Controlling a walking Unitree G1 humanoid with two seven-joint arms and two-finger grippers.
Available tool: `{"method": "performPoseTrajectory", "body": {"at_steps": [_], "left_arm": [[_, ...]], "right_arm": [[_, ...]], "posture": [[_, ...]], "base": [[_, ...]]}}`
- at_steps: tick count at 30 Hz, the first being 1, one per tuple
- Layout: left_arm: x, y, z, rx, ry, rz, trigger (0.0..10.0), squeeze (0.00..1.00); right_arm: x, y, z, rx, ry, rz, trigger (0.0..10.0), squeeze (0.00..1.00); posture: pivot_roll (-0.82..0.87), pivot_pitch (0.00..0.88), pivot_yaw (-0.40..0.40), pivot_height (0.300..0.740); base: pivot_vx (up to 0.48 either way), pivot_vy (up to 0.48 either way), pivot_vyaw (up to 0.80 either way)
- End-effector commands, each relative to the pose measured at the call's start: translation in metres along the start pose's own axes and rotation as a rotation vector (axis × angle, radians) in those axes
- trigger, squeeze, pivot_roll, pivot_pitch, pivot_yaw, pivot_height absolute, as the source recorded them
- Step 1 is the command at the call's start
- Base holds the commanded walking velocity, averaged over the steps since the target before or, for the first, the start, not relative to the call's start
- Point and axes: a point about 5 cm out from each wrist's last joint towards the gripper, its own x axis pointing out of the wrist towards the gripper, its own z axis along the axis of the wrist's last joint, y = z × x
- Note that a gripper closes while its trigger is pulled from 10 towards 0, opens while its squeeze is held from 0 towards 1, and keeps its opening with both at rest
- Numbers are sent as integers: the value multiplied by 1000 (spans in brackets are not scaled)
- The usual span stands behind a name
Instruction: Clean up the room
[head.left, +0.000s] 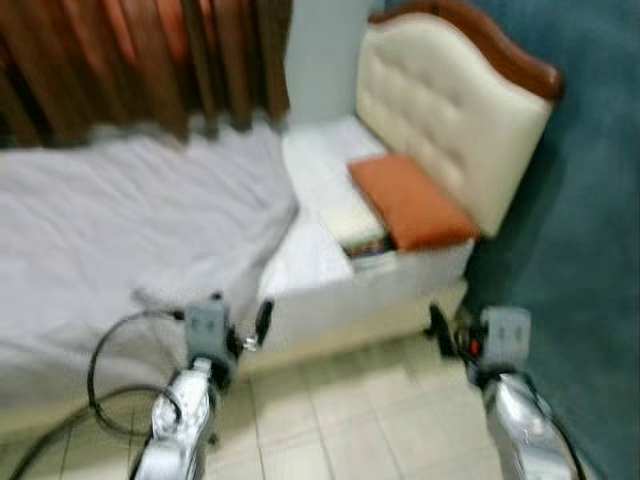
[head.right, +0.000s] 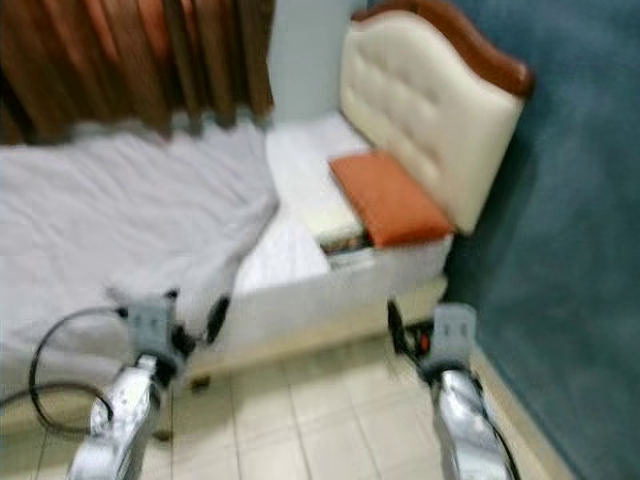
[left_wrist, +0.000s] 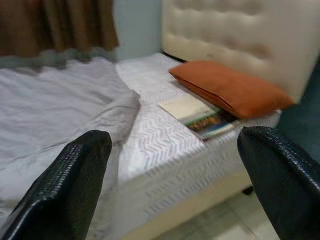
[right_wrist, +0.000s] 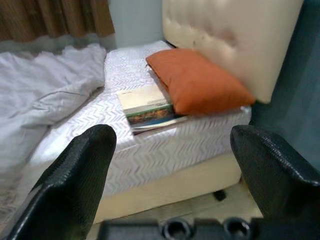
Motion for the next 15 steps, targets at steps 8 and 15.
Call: {"method": "performPoseTrajectory", "body": {"at_steps": [8,15], "left_arm": [[5,9,5,18,1,16,10000,0],[7,9,5,55,-1,29,10000,0]], "right_arm": [[3,7,2,24,-8,33,10000,0],[4,7,2,26,-9,38,10000,0]], "posture": [[-17,0,1,740],[-28,0,5,740]], "base": [[0,480,0],[0,343,0]]}}
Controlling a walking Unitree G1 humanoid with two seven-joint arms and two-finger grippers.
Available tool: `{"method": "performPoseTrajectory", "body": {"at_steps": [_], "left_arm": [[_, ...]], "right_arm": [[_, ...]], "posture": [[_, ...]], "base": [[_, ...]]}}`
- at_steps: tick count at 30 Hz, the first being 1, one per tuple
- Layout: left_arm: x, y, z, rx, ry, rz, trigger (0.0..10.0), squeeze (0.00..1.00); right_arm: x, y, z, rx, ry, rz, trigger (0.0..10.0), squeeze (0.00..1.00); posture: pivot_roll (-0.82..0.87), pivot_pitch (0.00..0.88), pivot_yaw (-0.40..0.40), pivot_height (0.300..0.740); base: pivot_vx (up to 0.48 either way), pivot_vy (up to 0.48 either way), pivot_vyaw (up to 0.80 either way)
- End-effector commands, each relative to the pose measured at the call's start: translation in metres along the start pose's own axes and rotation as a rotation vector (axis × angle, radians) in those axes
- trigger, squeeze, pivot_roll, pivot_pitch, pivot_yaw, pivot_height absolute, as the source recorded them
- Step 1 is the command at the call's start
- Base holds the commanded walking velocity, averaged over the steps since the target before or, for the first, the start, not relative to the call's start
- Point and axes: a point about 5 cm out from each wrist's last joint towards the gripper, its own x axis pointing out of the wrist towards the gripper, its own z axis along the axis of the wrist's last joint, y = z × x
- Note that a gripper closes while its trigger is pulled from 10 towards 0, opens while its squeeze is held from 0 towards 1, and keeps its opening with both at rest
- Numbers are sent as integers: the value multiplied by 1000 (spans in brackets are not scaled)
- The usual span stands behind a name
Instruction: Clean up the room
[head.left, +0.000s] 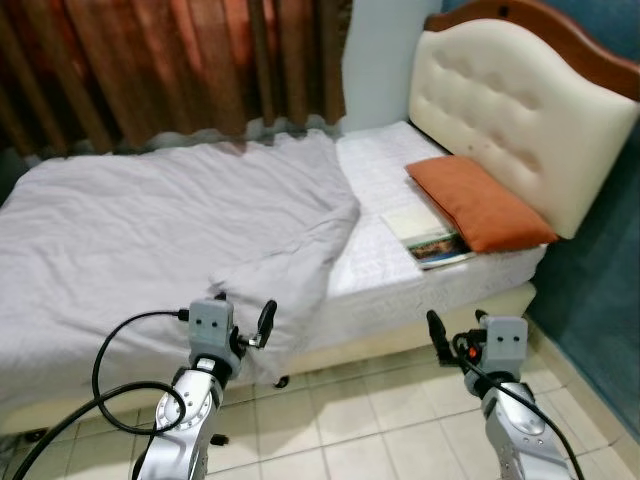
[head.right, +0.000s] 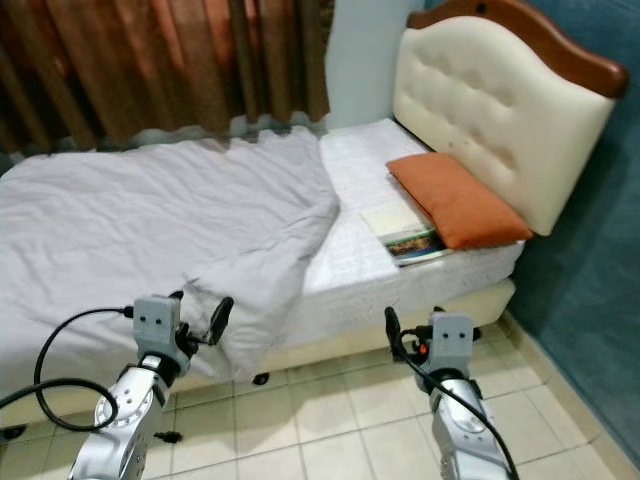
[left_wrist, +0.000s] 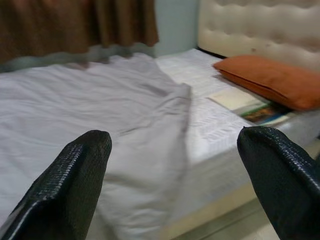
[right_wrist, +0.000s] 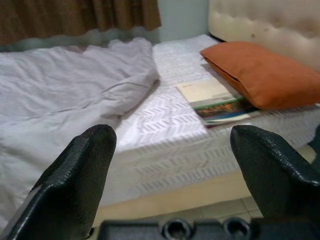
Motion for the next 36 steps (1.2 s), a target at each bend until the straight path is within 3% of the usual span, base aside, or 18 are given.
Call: {"method": "performPoseTrajectory", "body": {"at_steps": [1,14,23,36], "left_arm": [[1,7,1,48,2,18,10000,0],[8,3,3,53,-7,5,10000,0],[8,0,3,75,1,-4,10000,0],[10,1,4,82,5,3,10000,0]], "right_arm": [[4,9,3,19,-14,28,10000,0],[4,10,4,-1,-10,55,10000,0],[4,13,1,-4,6,72,10000,0],[3,15,-1,-8,15,90,10000,0]], "posture": [[-31,0,8,740],[-42,0,13,740],[-38,0,13,740],[-38,0,15,740]], "base": [[0,0,0],[315,256,0],[372,304,-796],[370,305,0]]}}
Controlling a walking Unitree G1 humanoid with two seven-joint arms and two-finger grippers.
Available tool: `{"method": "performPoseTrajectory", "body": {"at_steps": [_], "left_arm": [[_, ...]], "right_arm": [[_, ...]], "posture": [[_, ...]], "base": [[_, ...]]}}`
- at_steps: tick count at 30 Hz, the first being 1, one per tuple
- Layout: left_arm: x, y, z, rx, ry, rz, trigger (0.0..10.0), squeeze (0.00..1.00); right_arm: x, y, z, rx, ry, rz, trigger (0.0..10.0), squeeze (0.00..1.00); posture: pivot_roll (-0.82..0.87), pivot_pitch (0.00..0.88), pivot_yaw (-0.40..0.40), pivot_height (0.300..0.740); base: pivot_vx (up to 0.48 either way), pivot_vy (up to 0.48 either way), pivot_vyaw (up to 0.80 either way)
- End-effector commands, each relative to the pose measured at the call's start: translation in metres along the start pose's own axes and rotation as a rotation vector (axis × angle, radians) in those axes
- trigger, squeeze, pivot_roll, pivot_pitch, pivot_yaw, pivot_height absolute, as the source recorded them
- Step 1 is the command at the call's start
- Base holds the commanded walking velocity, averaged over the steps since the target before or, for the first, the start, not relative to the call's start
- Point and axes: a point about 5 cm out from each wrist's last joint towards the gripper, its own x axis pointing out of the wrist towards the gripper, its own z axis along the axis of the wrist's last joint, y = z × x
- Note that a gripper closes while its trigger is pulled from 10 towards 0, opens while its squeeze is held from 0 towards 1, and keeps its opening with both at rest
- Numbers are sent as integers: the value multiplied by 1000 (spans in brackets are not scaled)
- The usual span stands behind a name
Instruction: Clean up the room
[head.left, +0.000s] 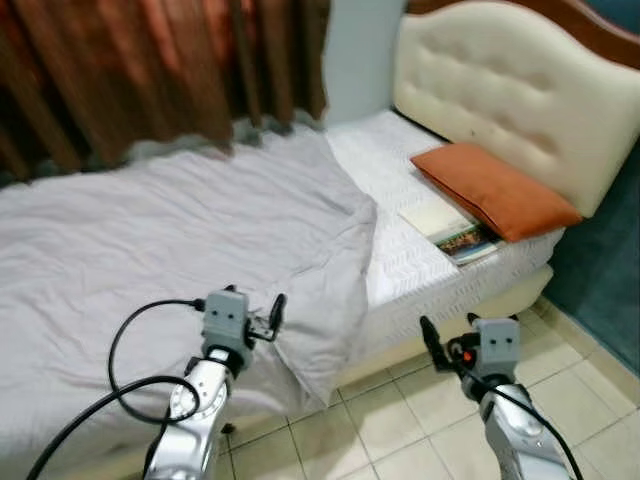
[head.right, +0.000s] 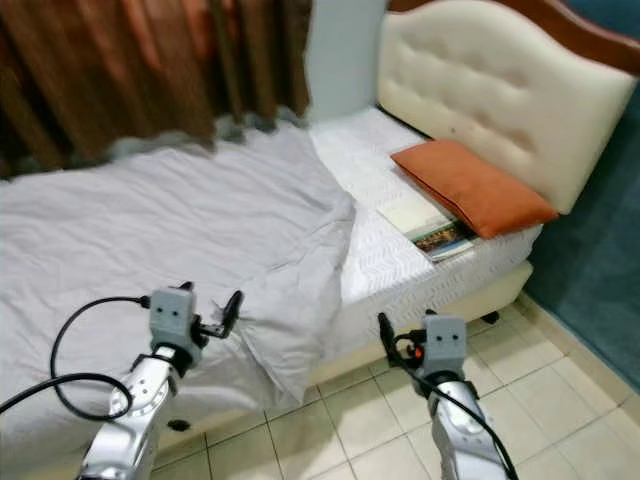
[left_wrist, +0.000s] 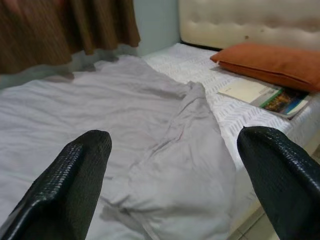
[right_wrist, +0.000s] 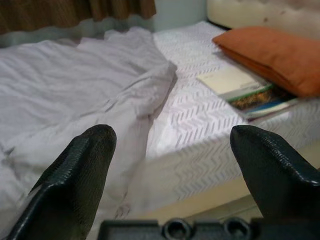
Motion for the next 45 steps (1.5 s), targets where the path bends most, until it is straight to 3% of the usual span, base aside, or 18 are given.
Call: {"method": "performPoseTrajectory", "body": {"at_steps": [1,10,21,23,25,29,35,45], "left_arm": [[-1,12,0,32,12,27,10000,0],[5,7,-4,96,64,-21,10000,0],[8,12,-3,11,49,39,10000,0],[2,14,-5,-85,40,94,10000,0],[-15,12,-9,-123,35,114,10000,0],[-45,0,-24,-101,97,31,10000,0],[-22,1,-12,-57,67,-5,10000,0],[-25,-8,-21,-46,132,-48,10000,0]], "right_arm": [[4,10,5,5,-18,37,10000,0],[2,10,4,3,-13,43,10000,0],[2,12,4,-3,-12,58,10000,0],[-2,11,3,-1,0,66,10000,0],[-13,9,0,6,21,80,10000,0],[-41,10,-15,-32,91,124,10000,0],[-33,11,-11,-43,81,124,10000,0],[-28,9,-5,-56,80,117,10000,0]], "posture": [[-39,0,15,740],[-44,0,16,740],[-62,0,20,740],[-71,0,15,740],[-78,0,11,740],[-80,0,2,740],[-72,0,-3,740],[-88,16,9,740]], "base": [[371,304,0],[365,311,0],[162,-144,0],[369,-302,0],[371,-300,0],[372,-299,0],[371,-300,0],[354,-319,0]]}}
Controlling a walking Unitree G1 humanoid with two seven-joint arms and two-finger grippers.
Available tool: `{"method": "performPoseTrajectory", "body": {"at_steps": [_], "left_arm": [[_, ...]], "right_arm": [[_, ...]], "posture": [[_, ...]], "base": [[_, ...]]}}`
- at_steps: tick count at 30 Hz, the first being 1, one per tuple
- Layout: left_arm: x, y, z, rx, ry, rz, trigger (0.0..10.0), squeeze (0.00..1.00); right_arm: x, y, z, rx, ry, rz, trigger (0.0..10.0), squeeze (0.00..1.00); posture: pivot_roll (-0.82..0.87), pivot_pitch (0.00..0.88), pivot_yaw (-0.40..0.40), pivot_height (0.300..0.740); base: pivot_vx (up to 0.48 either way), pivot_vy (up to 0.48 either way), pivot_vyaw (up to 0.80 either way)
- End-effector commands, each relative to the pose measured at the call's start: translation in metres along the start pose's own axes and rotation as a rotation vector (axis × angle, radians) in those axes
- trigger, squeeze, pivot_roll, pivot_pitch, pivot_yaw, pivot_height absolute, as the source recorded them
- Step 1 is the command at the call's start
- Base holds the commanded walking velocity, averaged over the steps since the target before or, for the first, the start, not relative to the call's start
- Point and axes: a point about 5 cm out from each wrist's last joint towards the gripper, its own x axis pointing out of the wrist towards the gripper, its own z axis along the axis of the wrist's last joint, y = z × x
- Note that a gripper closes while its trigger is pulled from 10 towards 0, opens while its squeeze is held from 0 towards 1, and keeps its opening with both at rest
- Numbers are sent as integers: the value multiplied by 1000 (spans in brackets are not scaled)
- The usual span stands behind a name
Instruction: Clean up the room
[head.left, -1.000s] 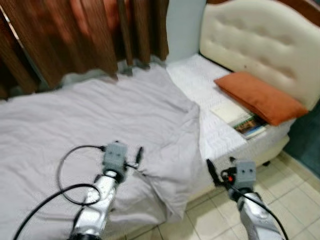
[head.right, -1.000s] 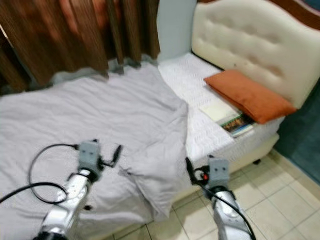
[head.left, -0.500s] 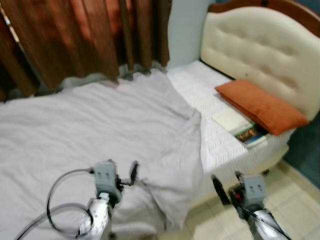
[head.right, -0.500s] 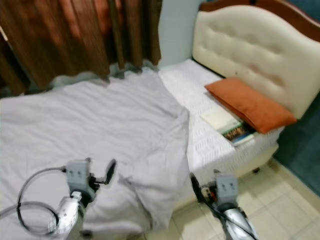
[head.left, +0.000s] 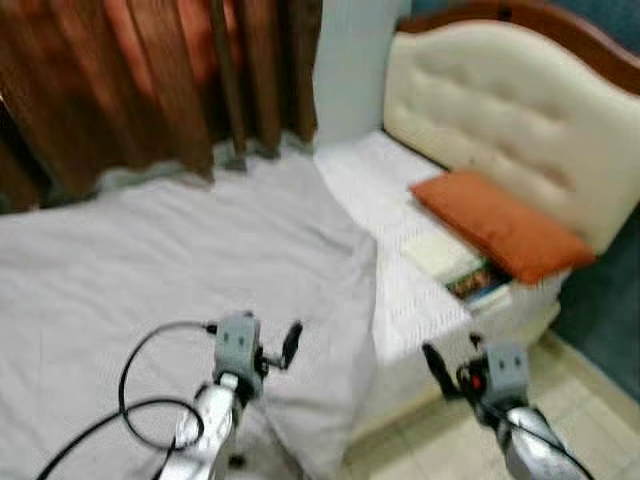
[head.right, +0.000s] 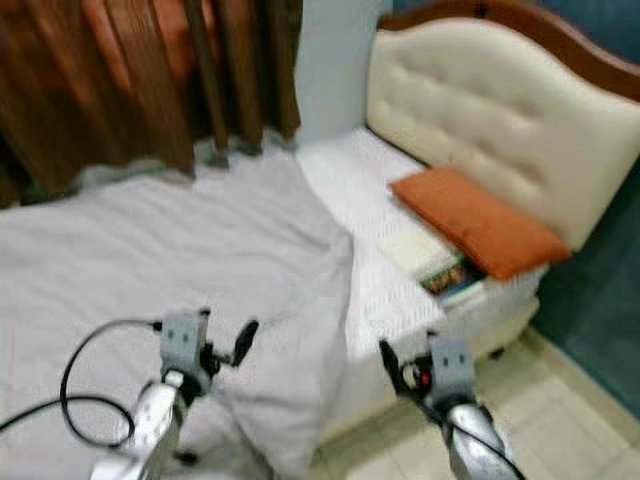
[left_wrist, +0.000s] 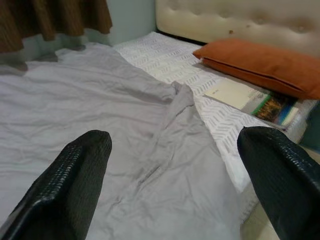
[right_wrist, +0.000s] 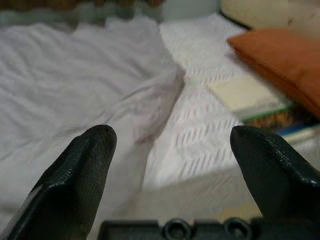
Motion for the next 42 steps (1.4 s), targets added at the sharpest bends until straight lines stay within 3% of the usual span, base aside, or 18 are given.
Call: {"method": "performPoseTrajectory", "body": {"at_steps": [1,3,7,11,23,30,32,35,36,39,42], "left_arm": [[-3,15,-8,12,53,60,10000,0],[0,33,-13,11,100,159,10000,0],[0,45,-6,13,66,210,10000,0],[0,41,7,35,-2,172,10000,0],[3,34,2,22,22,150,10000,0],[26,22,-13,65,121,68,10000,0],[40,21,-29,29,239,85,10000,0],[46,29,-36,3,311,146,10000,0],[46,29,-36,3,311,146,10000,0],[54,43,-25,2,290,193,10000,0],[64,46,-12,0,237,168,10000,0]], "right_arm": [[2,10,0,2,4,27,10000,0],[0,11,-3,4,16,35,10000,0],[-1,12,-4,6,22,39,10000,0],[2,14,-1,20,8,45,10000,0],[2,16,-5,17,24,60,10000,0],[-2,19,-6,15,35,70,10000,0],[-12,24,-4,0,41,90,10000,0],[-28,28,-3,-3,48,114,10000,0],[-28,28,-3,-3,48,114,10000,0],[-56,36,-1,13,65,143,10000,0],[-78,41,3,2,85,166,10000,0]], "posture": [[-88,20,11,740],[-89,23,11,740],[-87,26,13,740],[-85,27,14,740],[-83,46,13,740],[-97,94,0,740],[-138,170,-4,740],[-179,242,-4,740],[-179,242,-4,740],[-260,387,-11,740],[-279,454,-29,740]], "base": [[326,-349,0],[202,-127,0],[0,0,0],[283,216,0],[364,313,0],[101,80,0],[0,0,0],[0,0,0],[0,0,0],[0,0,0],[0,0,0]]}}
